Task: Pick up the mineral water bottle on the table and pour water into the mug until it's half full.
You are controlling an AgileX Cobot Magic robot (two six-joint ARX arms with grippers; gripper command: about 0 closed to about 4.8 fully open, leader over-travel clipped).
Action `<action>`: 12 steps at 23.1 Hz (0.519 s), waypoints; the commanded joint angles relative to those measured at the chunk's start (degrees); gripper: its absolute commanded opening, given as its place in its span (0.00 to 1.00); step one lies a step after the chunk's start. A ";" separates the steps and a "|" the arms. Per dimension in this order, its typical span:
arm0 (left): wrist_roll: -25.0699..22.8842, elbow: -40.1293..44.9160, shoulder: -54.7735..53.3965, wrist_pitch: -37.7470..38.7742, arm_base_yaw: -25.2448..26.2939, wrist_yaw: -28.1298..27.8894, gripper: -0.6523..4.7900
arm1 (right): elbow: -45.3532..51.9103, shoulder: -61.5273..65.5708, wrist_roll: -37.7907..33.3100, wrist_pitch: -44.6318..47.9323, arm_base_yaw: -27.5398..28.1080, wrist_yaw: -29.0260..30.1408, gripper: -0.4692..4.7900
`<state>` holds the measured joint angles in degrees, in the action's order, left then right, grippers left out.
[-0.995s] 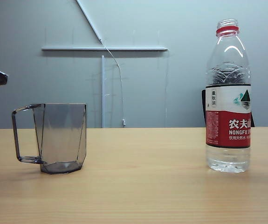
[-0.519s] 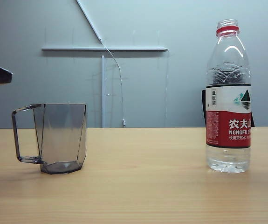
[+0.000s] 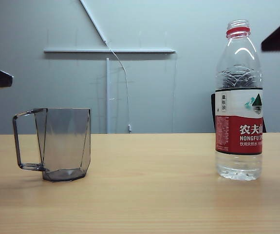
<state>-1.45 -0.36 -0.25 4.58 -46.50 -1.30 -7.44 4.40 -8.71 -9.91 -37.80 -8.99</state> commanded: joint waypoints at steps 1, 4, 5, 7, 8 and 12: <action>0.17 -0.15 -0.09 -0.37 0.07 0.02 0.12 | 5.01 1.25 0.96 8.63 0.20 -2.71 1.00; 0.17 -0.15 -0.09 -0.39 0.07 0.02 0.12 | 7.39 1.25 3.87 10.93 0.55 -5.97 1.00; 0.17 -0.15 -0.09 -0.39 0.07 0.02 0.12 | 7.39 1.51 6.27 11.34 1.27 -6.05 1.00; 0.17 -0.15 -0.09 -0.37 0.07 0.02 0.12 | 7.39 1.46 7.02 14.08 2.56 -3.61 1.00; 0.17 -0.15 -0.09 -0.39 0.07 0.02 0.12 | 7.39 1.53 6.99 14.49 3.43 -2.62 1.00; 0.17 -0.15 -0.09 -0.39 0.07 0.02 0.12 | 7.39 2.14 6.78 12.87 4.83 -0.63 1.00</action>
<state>-1.45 -0.36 -0.25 4.58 -46.50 -1.30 -0.30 6.13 -1.93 3.18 -33.32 -11.38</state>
